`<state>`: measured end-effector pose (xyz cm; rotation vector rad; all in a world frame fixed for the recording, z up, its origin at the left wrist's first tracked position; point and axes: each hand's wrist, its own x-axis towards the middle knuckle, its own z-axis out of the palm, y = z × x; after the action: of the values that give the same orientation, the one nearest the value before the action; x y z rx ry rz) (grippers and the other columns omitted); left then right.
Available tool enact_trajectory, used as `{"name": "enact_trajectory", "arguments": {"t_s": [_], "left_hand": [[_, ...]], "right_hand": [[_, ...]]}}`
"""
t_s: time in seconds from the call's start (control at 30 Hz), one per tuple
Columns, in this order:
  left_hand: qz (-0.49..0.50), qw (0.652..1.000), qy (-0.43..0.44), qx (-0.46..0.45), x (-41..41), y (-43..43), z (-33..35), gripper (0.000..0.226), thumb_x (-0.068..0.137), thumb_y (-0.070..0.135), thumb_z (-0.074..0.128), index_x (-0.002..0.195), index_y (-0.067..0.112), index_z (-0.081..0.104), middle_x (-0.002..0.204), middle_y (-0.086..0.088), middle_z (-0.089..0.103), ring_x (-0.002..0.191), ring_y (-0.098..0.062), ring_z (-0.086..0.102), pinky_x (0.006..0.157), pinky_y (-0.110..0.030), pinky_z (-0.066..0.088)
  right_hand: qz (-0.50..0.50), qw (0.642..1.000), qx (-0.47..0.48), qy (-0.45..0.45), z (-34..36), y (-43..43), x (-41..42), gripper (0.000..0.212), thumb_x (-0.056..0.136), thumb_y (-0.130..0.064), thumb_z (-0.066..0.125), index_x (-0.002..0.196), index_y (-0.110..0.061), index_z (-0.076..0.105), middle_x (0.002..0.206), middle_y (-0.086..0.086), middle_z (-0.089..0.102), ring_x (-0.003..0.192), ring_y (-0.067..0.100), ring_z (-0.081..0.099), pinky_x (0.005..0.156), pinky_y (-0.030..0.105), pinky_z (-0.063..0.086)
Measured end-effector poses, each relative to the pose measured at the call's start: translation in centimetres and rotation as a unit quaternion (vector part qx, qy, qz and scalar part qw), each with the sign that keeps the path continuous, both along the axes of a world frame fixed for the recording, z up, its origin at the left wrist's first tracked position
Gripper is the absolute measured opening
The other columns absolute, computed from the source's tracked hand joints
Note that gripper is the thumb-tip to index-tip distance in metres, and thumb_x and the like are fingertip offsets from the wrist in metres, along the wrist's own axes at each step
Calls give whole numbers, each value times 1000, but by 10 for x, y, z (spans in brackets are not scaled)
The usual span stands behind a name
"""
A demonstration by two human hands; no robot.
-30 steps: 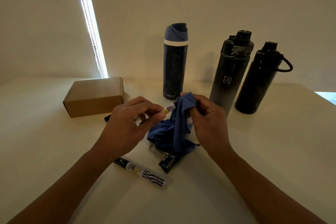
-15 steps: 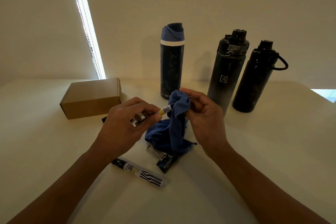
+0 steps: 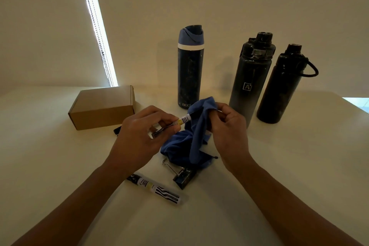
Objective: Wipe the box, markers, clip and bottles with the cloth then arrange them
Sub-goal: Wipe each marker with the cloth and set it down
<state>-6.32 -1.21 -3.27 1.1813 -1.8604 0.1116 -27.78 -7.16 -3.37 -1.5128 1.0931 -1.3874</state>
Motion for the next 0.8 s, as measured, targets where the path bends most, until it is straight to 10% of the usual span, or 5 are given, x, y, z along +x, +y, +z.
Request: {"name": "enact_trajectory", "arguments": {"t_s": [0.8], "left_hand": [[4, 999, -36, -37, 3, -2, -3, 31, 86, 27, 84, 111, 11, 77, 105, 2, 69, 85, -6, 66, 76, -17, 57]], "right_hand": [[13, 998, -24, 57, -1, -5, 1, 25, 100, -22, 58, 123, -14, 63, 98, 1, 72, 89, 16, 71, 75, 24, 60]]}}
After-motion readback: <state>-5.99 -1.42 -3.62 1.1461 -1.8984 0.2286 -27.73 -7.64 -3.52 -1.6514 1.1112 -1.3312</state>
